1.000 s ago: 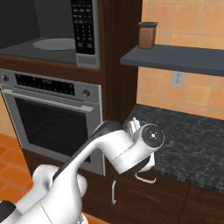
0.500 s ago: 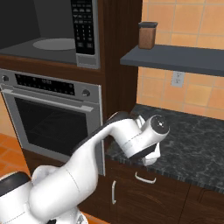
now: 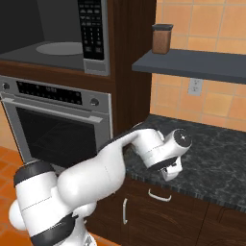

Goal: Open the microwave, place the bowl with waffle inside the microwave, then close the microwave door and turn it on.

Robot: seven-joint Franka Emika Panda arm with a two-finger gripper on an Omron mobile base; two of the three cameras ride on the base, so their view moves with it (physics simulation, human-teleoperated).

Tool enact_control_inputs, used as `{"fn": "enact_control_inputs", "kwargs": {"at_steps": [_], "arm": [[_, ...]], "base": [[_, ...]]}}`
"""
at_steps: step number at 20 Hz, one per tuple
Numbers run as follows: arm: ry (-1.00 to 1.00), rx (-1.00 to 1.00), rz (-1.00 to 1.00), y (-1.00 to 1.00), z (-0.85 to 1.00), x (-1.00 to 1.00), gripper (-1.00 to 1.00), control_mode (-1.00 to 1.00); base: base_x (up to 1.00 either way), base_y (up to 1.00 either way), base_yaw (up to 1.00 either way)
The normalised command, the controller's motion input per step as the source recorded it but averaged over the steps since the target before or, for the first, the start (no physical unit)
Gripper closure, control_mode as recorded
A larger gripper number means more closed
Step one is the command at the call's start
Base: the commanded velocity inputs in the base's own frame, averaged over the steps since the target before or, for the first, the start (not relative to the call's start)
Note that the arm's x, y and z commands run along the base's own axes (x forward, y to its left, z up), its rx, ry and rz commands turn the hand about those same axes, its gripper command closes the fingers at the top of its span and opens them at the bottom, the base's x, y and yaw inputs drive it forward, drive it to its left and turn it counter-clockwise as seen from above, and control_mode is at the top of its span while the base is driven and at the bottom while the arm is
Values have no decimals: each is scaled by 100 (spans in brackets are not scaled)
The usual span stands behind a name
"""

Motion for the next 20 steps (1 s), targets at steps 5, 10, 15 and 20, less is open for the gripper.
{"fn": "enact_control_inputs", "kwargs": {"at_steps": [5,10,15,20], "arm": [[0,0,10,-12,-30,41,-100,-100],[0,0,8,-10,-35,44,-100,-100],[0,1,7,-19,-29,41,-100,-100],[0,0,2,-3,-20,15,-100,-100]], "base": [[0,0,0],[0,0,0],[0,0,0],[0,0,0]]}}
